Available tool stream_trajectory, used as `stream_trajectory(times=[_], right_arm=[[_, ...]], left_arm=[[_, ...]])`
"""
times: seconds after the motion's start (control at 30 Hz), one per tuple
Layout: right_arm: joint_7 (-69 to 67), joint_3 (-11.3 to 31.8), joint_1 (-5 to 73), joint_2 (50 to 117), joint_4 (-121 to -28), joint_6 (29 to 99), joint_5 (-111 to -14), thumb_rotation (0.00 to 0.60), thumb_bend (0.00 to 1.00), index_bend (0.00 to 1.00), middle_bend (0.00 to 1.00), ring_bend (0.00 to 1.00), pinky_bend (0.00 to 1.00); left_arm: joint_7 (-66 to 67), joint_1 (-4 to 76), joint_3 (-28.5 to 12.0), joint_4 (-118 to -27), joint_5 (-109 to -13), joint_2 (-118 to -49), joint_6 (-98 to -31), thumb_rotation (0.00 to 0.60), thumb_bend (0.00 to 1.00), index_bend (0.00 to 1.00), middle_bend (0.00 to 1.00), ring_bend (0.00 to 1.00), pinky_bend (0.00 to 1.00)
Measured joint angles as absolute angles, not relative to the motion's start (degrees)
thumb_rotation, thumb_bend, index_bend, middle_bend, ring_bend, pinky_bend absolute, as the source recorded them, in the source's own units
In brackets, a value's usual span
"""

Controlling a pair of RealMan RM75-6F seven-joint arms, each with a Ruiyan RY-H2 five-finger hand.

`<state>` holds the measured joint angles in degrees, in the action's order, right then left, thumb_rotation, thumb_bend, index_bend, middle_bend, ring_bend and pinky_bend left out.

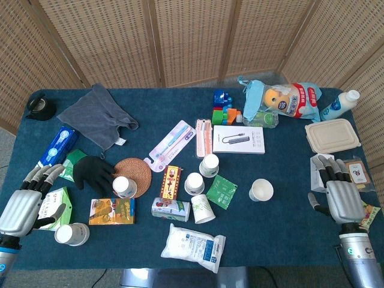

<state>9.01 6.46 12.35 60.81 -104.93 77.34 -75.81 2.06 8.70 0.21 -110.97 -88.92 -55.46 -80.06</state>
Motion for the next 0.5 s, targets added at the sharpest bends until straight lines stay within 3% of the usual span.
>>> stream_trajectory(times=[0.37,0.5], right_arm=[[4.6,5.7,13.6,59.8,-105.9,73.2,-77.6,0.6,0.41,0.0,0.0,0.0,0.0],[4.2,5.4,14.9,58.4,-108.0,70.7,-78.8,0.6,0.41,0.0,0.0,0.0,0.06]], left_arm=[[1.7,8.7,0.0,-111.7,-90.0,-54.8,-80.7,0.6,0.41,0.01,0.11,0.05,0.0],[1.3,9.2,-0.3,-112.3,-90.5,-53.9,-80.6,0.6,0.41,0.0,0.11,0.05,0.0]])
